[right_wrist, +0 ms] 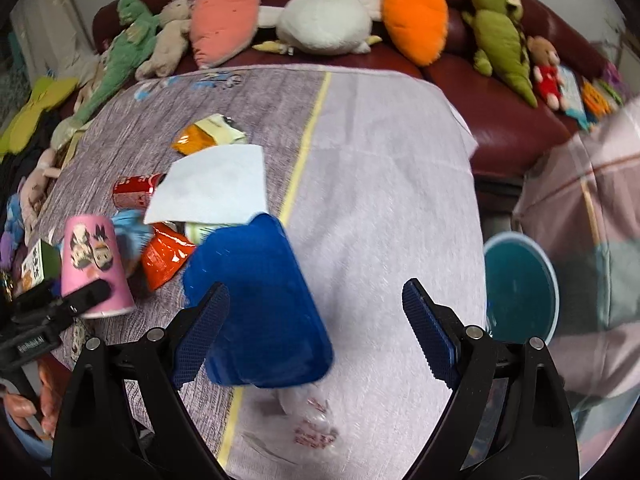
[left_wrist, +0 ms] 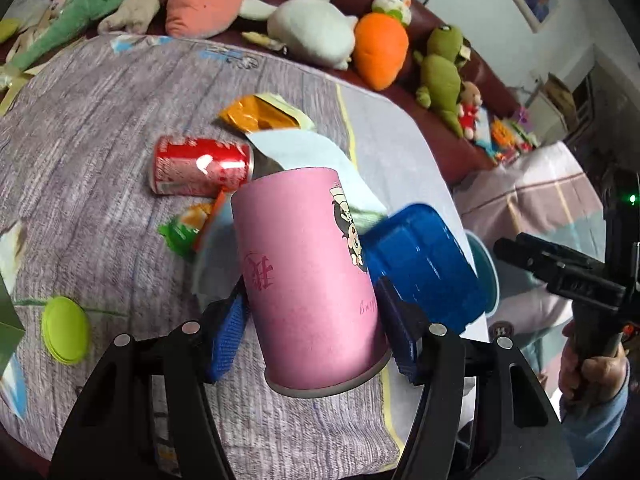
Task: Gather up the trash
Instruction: 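Grasp the pink paper cup with left tool while right tool grasps the plastic bag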
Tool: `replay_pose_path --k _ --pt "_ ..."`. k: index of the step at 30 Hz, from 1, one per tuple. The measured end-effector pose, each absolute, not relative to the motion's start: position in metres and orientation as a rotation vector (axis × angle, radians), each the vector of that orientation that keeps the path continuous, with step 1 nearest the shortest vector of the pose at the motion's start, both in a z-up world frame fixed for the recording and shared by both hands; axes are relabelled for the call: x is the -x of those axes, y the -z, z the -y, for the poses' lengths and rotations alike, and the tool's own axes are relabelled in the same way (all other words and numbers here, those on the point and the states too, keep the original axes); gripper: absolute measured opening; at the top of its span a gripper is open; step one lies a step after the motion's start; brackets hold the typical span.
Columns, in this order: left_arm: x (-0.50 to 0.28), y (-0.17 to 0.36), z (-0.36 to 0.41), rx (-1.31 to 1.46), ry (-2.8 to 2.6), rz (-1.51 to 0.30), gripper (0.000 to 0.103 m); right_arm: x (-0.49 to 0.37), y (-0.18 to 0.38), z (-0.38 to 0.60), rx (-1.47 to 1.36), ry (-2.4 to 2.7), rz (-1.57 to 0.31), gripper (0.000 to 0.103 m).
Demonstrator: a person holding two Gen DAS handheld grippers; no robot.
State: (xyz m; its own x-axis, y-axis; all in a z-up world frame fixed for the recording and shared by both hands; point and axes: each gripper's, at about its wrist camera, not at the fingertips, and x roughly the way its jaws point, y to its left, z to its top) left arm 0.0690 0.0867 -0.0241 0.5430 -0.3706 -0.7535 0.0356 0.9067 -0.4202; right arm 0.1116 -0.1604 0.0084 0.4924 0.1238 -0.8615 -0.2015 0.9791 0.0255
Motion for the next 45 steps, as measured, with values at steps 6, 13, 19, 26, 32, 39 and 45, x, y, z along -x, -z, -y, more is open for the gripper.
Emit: replay_pose_path --k 6,13,19,26,32,39,45 --pt "-0.070 0.026 -0.088 0.367 0.297 -0.979 0.064 -0.118 -0.001 0.161 0.059 -0.193 -1.077 0.084" --pt "-0.074 0.032 -0.098 0.404 0.303 -0.984 0.064 -0.123 0.035 0.168 -0.080 -0.253 -1.208 0.084" --pt "-0.068 0.017 -0.113 0.420 0.284 -0.949 0.064 -0.110 0.030 0.132 -0.122 -0.422 -1.245 0.084" --pt "-0.067 0.003 -0.138 0.428 0.242 -0.918 0.065 -0.102 -0.003 0.101 -0.090 -0.506 -1.201 0.084" --pt "-0.076 -0.002 -0.152 0.438 0.229 -0.909 0.065 -0.113 -0.016 0.084 0.018 -0.470 -1.150 0.084" --pt "-0.089 0.005 -0.157 0.438 0.229 -0.937 0.065 -0.137 0.029 0.114 0.037 -0.333 -1.233 0.083" --pt "-0.097 0.010 -0.134 0.413 0.290 -0.960 0.065 -0.097 0.075 0.154 -0.008 -0.278 -1.385 0.070"
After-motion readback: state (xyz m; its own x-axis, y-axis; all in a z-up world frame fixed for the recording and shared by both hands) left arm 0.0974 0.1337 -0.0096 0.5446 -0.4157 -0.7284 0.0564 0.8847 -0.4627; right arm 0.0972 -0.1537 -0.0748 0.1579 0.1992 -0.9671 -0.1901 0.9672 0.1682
